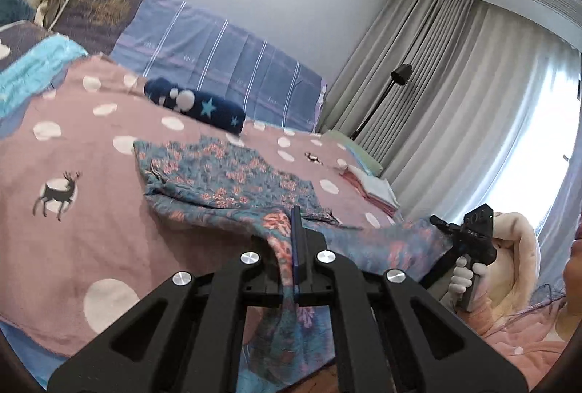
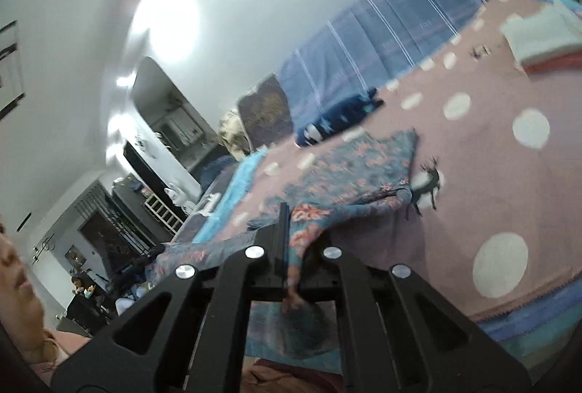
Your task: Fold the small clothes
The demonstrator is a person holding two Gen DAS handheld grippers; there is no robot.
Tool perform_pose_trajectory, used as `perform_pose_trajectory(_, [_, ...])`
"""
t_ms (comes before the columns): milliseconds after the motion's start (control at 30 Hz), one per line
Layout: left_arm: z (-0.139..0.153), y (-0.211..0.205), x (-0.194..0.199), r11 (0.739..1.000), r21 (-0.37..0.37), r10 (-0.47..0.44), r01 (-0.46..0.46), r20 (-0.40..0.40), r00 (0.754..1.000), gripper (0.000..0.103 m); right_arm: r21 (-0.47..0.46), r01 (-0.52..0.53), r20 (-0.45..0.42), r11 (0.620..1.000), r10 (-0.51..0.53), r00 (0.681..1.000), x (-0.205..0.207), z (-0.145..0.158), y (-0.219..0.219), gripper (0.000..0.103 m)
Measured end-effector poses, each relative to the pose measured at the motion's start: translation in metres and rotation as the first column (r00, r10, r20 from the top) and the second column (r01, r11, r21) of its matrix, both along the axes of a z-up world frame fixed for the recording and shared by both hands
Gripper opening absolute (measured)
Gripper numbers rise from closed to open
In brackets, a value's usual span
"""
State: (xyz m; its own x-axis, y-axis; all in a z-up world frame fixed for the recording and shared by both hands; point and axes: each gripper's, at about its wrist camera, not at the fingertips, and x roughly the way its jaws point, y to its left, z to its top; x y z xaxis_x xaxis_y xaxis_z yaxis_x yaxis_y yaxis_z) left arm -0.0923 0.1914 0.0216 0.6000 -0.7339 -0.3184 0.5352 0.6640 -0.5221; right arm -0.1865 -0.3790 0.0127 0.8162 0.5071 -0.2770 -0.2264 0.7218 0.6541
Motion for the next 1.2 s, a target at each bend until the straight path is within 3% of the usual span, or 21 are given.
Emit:
perform_pose_trajectory(200, [-0.002,-0.024,0.063,0.999,0.038,-0.005,0.007,-0.041,0.999,0.003,0.057,0.032,-0.094,0.998,-0.026,0.995,0.071,-0.031,-0.003,0.004])
perform_pose_trajectory(400, [0.012,-0.027,0.149,0.997,0.03,0.071,-0.068,-0.107,0.992,0.003,0.038,0.077,-0.112,0.996,-0.072,0.991,0.146,-0.016,-0.02,0.004])
perform_pose_trajectory(500, [0.008,-0.035,0.205,0.992,0.074,0.113,-0.104,-0.139,0.984,0.003,0.022,0.104,-0.148,0.994,-0.1,0.984,0.195,-0.009,-0.021,0.005])
perform_pose_trajectory(633, [-0.033,-0.051,0.282,0.978,0.159,0.165,-0.132,-0.213,0.963,0.003,-0.096,0.126,-0.189,0.987,-0.142,0.972,0.267,-0.023,-0.015,0.006])
perform_pose_trajectory(733, [-0.091,-0.064,0.323,0.95,0.282,0.218,-0.132,-0.297,0.93,0.003,-0.174,0.128,-0.322,0.976,-0.179,0.929,0.322,-0.072,-0.014,0.007])
perform_pose_trajectory(800, [-0.124,-0.068,0.333,0.937,0.331,0.232,-0.112,-0.348,0.908,0.004,-0.196,0.107,-0.397,0.975,-0.178,0.9,0.343,-0.105,-0.013,0.007])
perform_pose_trajectory(900, [-0.132,-0.058,0.332,0.956,0.27,0.209,-0.118,-0.34,0.917,0.008,-0.187,0.079,-0.422,0.979,-0.153,0.894,0.349,-0.133,-0.018,0.008])
perform_pose_trajectory(1000, [-0.126,-0.052,0.326,0.952,0.286,0.206,-0.111,-0.33,0.921,0.017,-0.175,0.051,-0.404,0.983,-0.119,0.907,0.345,-0.128,-0.023,0.013])
perform_pose_trajectory(1067, [-0.117,-0.05,0.312,0.947,0.306,0.2,-0.1,-0.315,0.928,0.03,-0.197,0.038,-0.393,0.98,-0.114,0.912,0.338,-0.121,-0.024,0.03])
perform_pose_trajectory(1200, [-0.107,-0.049,0.289,0.947,0.308,0.186,-0.089,-0.302,0.935,0.032,-0.24,0.001,-0.386,0.971,-0.096,0.917,0.31,-0.105,-0.021,0.031])
